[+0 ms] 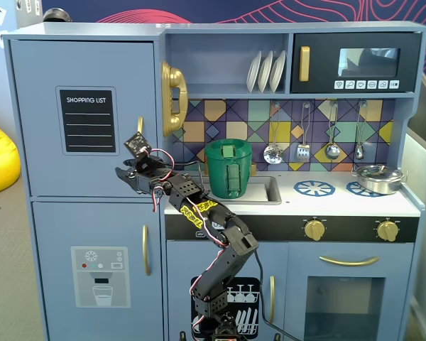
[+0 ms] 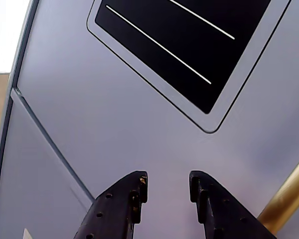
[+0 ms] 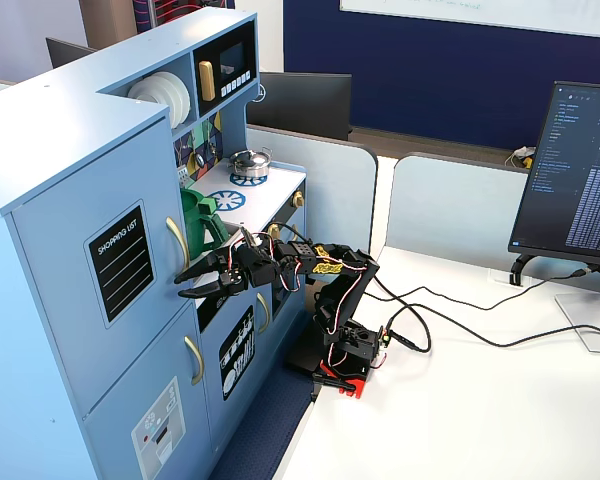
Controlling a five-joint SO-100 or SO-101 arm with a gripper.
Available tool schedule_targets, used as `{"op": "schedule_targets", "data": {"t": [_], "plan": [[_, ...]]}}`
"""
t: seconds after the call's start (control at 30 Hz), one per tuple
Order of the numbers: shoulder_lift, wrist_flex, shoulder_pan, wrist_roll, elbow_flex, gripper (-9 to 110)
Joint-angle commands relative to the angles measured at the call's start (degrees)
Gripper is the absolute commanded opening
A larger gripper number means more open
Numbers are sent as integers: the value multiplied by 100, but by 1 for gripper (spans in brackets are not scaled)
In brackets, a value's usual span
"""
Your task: Close the left cabinet door
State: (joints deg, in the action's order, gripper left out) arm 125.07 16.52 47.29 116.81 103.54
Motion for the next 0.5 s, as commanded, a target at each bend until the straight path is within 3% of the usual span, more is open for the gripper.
{"op": "schedule_targets", "data": {"t": [0.0,0.2,0.47], "plan": [[826,466,229,-325,158,0],[2224,1793,105,-800,1213,0],[3489,3059,-2048,-967,2953,0]]}}
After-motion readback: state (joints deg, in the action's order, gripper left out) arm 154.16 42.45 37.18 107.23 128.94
